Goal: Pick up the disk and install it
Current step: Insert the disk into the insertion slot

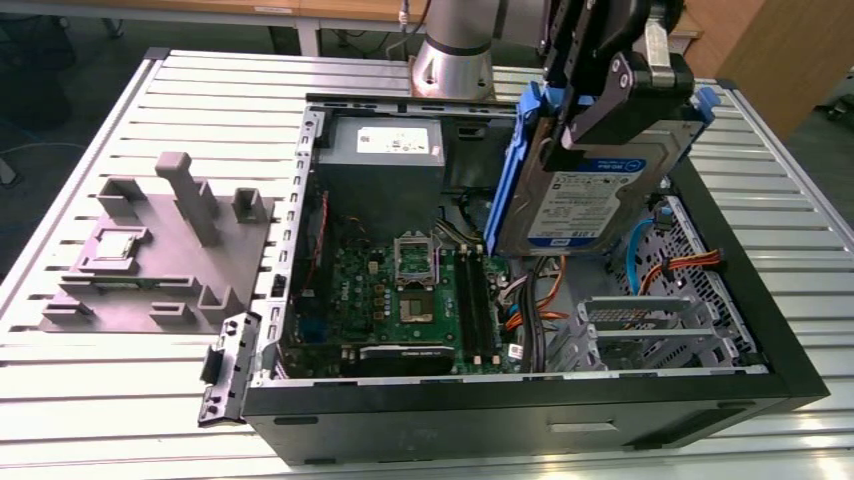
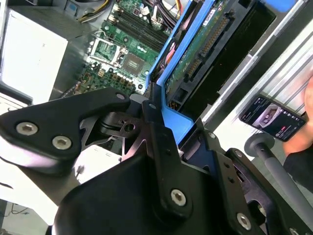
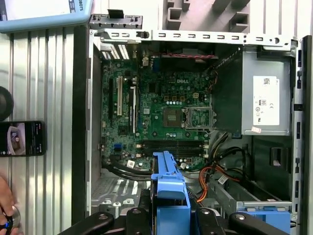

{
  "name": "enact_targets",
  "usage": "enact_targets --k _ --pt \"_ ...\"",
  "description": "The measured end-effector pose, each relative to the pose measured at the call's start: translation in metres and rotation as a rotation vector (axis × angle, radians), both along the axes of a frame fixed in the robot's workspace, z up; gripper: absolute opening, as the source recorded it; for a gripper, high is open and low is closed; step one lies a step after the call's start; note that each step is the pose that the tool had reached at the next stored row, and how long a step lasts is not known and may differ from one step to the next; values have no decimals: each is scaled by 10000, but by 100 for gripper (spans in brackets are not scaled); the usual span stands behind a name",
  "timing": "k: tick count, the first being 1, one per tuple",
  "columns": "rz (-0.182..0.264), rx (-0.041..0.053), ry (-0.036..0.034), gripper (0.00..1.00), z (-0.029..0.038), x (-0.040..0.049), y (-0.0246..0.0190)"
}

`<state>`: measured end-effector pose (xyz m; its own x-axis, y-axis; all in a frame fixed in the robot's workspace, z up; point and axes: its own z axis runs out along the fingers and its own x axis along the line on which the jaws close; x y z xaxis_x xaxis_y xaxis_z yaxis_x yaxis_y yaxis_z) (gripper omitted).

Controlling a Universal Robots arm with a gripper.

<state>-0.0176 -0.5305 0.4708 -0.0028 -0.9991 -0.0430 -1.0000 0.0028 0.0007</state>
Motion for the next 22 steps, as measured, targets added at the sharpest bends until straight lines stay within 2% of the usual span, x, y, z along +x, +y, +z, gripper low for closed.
enact_targets --k 3,6,14,19,22 --pt "0 -2 0 37 -5 22 -47" --pt "1 -1 0 37 -11 77 -74" --pt "1 -1 0 37 -28 273 -123" --pt "1 -1 0 37 -43 347 -140" --pt "1 1 0 37 -53 367 -165"
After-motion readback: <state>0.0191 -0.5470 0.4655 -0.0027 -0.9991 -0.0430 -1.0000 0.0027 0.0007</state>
